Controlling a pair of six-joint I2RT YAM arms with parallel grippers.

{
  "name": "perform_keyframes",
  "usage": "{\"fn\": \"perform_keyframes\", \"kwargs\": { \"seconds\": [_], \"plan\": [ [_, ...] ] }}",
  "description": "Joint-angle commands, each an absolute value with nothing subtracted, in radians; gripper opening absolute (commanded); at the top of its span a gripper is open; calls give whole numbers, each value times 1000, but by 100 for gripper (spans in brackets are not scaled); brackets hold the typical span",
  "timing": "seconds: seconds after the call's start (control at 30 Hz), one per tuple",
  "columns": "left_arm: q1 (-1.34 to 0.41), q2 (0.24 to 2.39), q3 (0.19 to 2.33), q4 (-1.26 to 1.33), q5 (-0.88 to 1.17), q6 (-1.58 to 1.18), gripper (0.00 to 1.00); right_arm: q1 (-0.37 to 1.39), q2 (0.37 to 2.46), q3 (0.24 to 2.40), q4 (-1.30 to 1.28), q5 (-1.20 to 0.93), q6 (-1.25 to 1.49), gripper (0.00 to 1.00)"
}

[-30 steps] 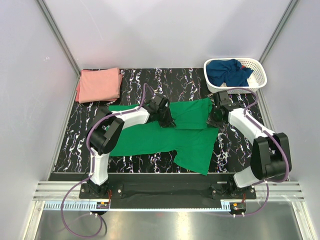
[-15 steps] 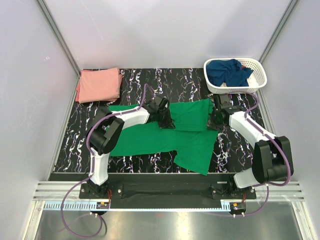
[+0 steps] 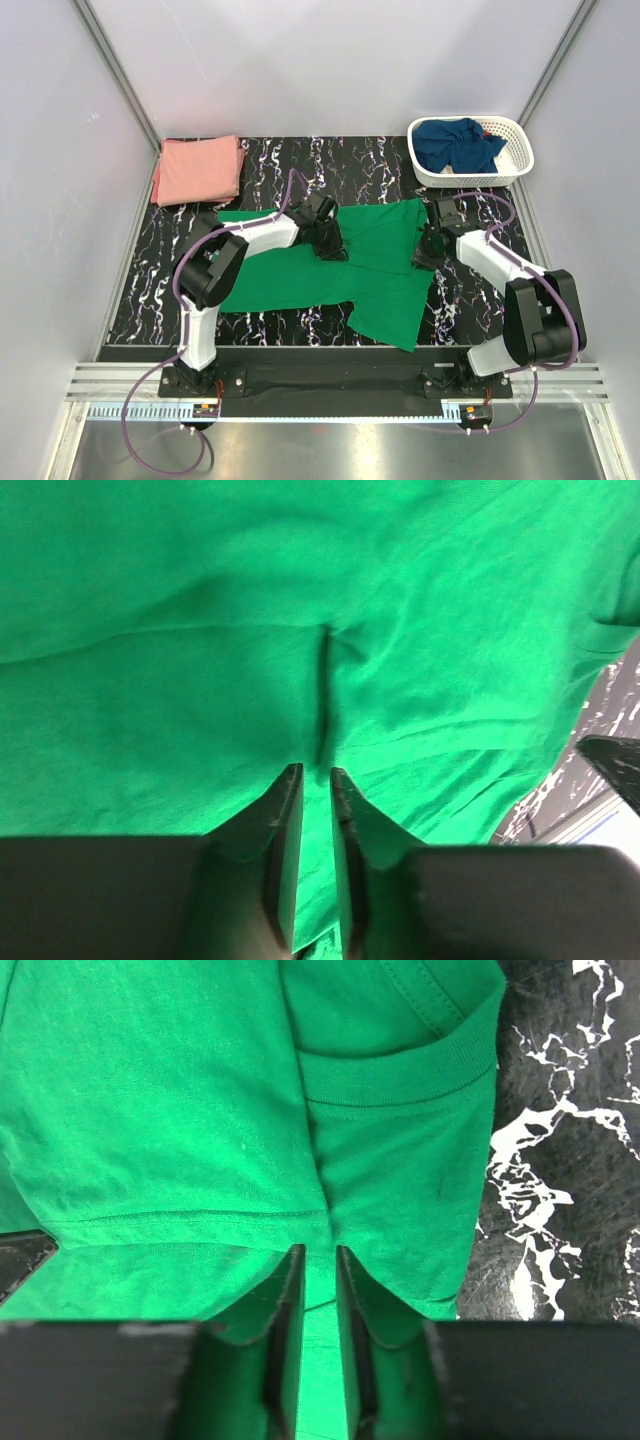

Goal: Fold and stack the t-shirts

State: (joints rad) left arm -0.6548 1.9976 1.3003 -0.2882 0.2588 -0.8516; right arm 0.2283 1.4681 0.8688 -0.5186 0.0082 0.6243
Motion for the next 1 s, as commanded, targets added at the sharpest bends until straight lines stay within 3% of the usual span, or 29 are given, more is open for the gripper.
{"fn": "perform_keyframes", "kwargs": {
  "seconds": [0.0, 0.13, 0.4, 0.7, 0.97],
  "plan": [
    [-637, 1968, 1324, -308, 287, -822, 24, 224, 1459, 926, -520, 51, 598, 27],
    [-603, 1907, 1315, -327, 285, -790, 34, 146, 1460, 983, -505, 6, 558, 40],
    [-369, 1749, 1218, -318, 239, -723, 40, 35, 1646, 1114, -278, -282, 342, 41],
    [-150, 1759, 1200, -288, 278, -661, 46, -80, 1850, 1256, -186, -340, 347, 21],
    [-86, 1851, 1209, -270, 351, -657, 46, -120, 1950, 1279, -34, -561, 402, 37]
  ]
}}
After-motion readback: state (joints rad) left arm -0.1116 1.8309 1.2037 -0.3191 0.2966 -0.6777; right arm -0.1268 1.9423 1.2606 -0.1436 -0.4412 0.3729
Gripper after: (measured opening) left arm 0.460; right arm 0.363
